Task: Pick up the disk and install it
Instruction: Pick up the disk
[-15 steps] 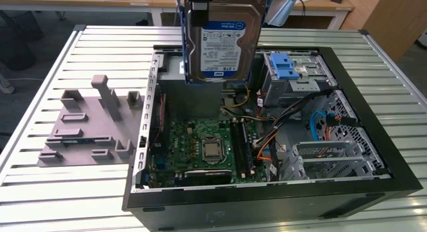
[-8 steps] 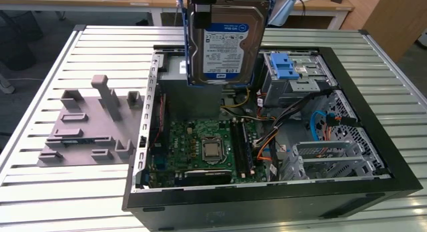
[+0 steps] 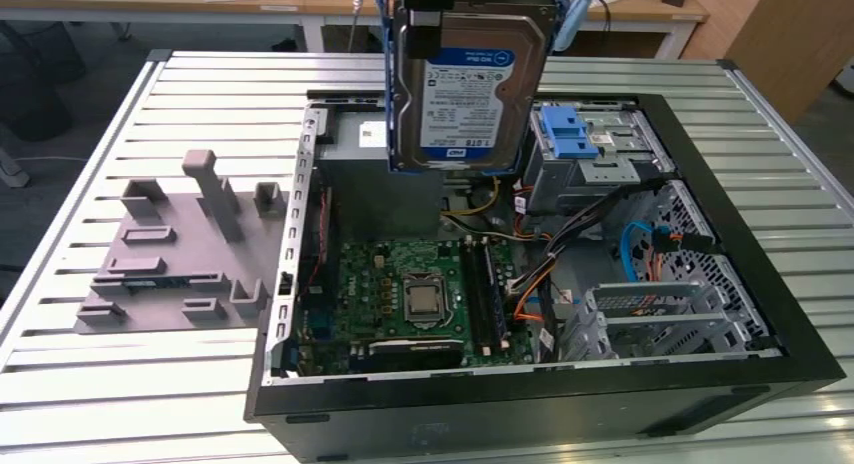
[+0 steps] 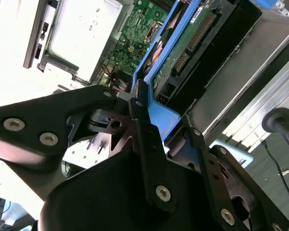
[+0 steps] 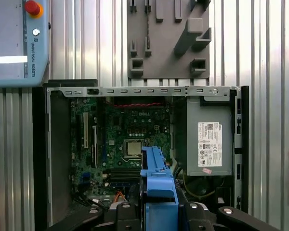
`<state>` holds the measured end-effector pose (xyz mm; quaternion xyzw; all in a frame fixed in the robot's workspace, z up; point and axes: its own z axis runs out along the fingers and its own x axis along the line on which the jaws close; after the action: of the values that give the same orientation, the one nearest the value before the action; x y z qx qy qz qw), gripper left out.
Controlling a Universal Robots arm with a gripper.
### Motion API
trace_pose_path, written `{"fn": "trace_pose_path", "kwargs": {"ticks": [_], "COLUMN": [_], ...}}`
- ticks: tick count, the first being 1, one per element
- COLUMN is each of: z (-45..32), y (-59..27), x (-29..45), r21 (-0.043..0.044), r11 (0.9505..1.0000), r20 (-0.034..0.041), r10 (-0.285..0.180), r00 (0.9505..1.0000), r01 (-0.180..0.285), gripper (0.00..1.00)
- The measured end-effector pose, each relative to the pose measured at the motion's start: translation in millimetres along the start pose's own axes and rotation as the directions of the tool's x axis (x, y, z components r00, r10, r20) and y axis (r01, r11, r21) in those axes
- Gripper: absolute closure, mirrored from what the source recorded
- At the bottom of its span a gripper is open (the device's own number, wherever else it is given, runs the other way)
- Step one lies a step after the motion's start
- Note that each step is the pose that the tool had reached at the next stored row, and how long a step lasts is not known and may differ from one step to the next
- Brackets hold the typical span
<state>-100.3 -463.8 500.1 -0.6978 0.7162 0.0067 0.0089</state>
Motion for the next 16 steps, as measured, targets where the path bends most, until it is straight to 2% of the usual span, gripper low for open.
{"fn": "trace_pose_path", "kwargs": {"ticks": [4, 16], "z": [0.7, 2.9], "y": [-8.9, -19.6], "x": [-0.2, 3.1], "r21": [0.0001, 0.0001], "r11": [1.0000, 1.0000], "r20": [0.0000, 0.0001], "r10": [0.001, 0.002], "r00": [1.0000, 1.0000], "r01": [-0.001, -0.002], "gripper": [0.64, 0.64]}}
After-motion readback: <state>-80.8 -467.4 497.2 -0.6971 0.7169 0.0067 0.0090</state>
